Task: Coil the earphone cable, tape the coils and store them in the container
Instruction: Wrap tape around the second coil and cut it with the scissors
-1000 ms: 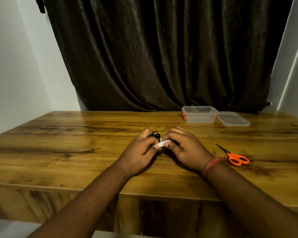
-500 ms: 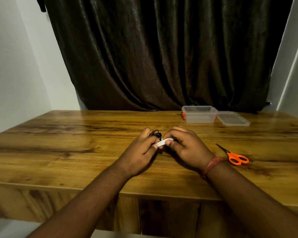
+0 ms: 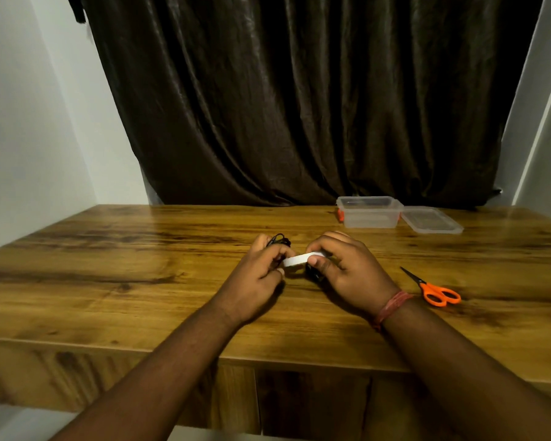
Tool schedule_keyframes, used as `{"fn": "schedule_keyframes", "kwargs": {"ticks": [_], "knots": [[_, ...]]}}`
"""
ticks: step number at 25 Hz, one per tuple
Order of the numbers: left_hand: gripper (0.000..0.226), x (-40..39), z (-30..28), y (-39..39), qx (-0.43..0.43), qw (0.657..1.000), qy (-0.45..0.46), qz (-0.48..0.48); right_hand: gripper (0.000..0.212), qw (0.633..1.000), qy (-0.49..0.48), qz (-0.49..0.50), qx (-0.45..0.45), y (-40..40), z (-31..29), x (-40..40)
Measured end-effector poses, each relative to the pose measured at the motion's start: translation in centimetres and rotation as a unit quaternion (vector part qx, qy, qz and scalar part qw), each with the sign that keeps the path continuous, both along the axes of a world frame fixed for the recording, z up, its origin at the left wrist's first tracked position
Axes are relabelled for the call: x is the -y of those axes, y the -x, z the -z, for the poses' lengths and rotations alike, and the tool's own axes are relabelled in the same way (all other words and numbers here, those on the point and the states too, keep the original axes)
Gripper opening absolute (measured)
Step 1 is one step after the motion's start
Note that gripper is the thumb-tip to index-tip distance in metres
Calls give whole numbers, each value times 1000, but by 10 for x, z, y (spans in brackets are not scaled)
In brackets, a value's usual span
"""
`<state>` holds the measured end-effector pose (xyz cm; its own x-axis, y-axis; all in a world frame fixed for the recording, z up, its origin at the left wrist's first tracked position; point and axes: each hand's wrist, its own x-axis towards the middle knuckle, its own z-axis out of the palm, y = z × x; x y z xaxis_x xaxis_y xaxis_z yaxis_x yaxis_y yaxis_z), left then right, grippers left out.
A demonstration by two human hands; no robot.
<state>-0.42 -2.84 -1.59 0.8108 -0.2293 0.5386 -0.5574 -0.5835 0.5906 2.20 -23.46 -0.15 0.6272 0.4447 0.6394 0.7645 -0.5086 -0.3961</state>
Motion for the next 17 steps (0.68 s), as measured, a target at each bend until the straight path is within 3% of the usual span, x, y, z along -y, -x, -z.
{"fn": "schedule_keyframes", "kwargs": {"ticks": [6, 17], "knots": [[30, -1, 5, -6, 61, 991, -12, -116, 4, 999, 5, 17, 32, -2, 1, -2], [17, 0, 8, -11, 66, 992, -6, -103, 12, 985, 97, 57, 131, 3, 2, -9]]}}
